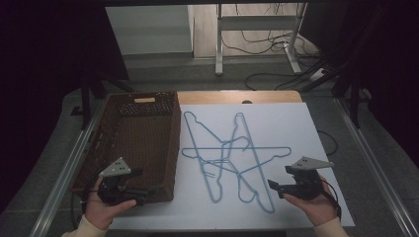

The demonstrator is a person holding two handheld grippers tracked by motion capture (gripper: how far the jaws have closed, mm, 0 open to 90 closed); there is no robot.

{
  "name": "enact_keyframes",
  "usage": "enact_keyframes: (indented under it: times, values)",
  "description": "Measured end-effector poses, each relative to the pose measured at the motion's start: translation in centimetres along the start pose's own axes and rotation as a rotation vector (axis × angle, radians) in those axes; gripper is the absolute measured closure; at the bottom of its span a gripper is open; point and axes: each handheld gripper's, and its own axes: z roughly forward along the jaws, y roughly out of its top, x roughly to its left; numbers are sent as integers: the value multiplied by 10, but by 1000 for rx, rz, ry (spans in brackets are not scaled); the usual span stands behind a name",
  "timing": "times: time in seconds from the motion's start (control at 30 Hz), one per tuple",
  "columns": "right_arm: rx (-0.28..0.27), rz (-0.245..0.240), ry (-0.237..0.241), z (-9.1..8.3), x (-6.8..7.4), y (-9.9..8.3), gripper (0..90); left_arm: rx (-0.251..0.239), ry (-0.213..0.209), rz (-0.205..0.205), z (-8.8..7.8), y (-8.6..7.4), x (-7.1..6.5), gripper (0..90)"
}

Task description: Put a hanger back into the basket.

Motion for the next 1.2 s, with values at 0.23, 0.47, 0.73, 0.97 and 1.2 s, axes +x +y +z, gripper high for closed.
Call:
enact_keyframes:
  times: [0.23,0.47,0.73,0.97,1.2]
  values:
    - [25,-11,-28,6,12,13,187,-1,-4,12,-2,0,-2,140]
    - [76,-19,-37,26,20,31,199,2,-7,16,-2,1,-1,142]
    - [155,-34,-35,58,27,52,271,4,-13,16,0,3,-1,143]
    - [252,-39,-21,98,32,71,349,5,-13,16,0,3,0,143]
    - [321,-52,-24,130,38,80,386,0,-10,12,-2,2,1,144]
